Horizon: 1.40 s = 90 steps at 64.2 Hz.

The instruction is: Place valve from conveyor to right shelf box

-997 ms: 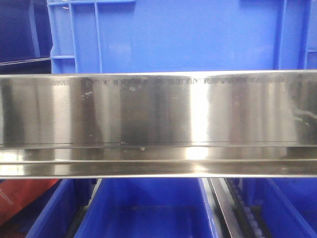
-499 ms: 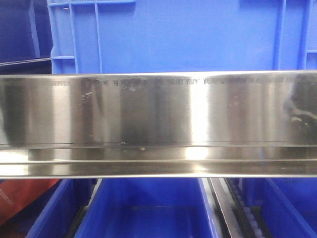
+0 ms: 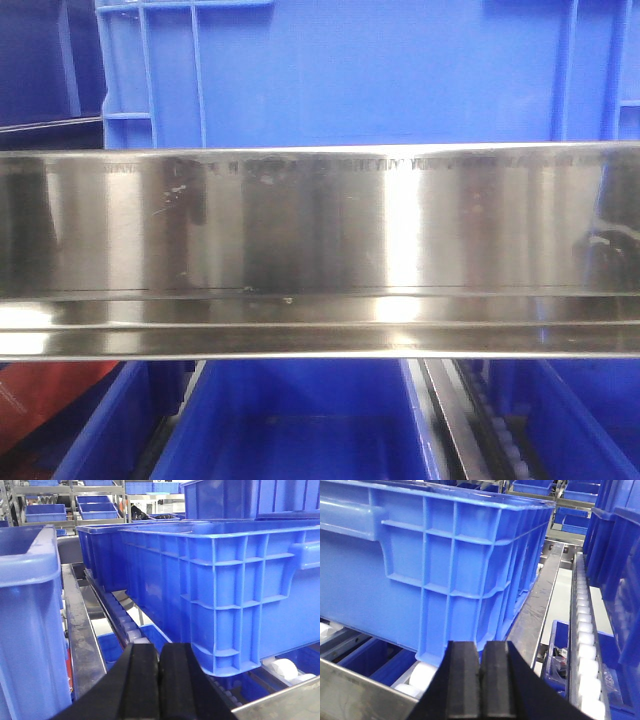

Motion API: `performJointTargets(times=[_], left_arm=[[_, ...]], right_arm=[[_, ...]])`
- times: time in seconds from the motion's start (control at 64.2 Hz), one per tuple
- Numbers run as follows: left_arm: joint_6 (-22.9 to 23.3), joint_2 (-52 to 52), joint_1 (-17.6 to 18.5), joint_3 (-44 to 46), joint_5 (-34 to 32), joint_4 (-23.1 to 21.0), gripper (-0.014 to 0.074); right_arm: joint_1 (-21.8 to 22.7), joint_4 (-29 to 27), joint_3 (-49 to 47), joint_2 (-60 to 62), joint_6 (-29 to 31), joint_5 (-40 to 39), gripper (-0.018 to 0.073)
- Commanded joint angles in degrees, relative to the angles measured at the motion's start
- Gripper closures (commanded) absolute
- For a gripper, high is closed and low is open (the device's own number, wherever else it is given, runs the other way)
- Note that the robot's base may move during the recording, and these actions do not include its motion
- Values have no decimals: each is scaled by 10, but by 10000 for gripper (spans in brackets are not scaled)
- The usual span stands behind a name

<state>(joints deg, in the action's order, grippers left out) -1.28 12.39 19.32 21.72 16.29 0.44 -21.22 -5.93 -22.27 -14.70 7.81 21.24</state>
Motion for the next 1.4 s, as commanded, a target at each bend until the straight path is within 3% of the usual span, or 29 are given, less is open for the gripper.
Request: performJointTargets(times=[0.0, 0.499, 0.732, 0.997, 1.169, 1.215, 1.387], left_arm=[[5, -3, -4, 0, -15, -4, 707], [5, -3, -5, -6, -25, -4, 707], [5, -38, -104, -46, -28, -1, 707], [5, -124, -209, -155, -77, -4, 707], [5, -124, -224, -217, -188, -4, 707], [5, -124, -223, -217, -160, -4, 707], [5, -124, -223, -217, -157, -4, 707]], right_arm=[[1, 7, 1, 1, -1, -16, 715], [1, 7, 1, 1, -1, -16, 715], [1, 7, 1, 1, -1, -16, 715], [1, 7, 1, 1, -1, -16, 715], [1, 7, 1, 1, -1, -18, 715], [1, 7, 1, 1, -1, -18, 715], [1, 7, 1, 1, -1, -23, 715]])
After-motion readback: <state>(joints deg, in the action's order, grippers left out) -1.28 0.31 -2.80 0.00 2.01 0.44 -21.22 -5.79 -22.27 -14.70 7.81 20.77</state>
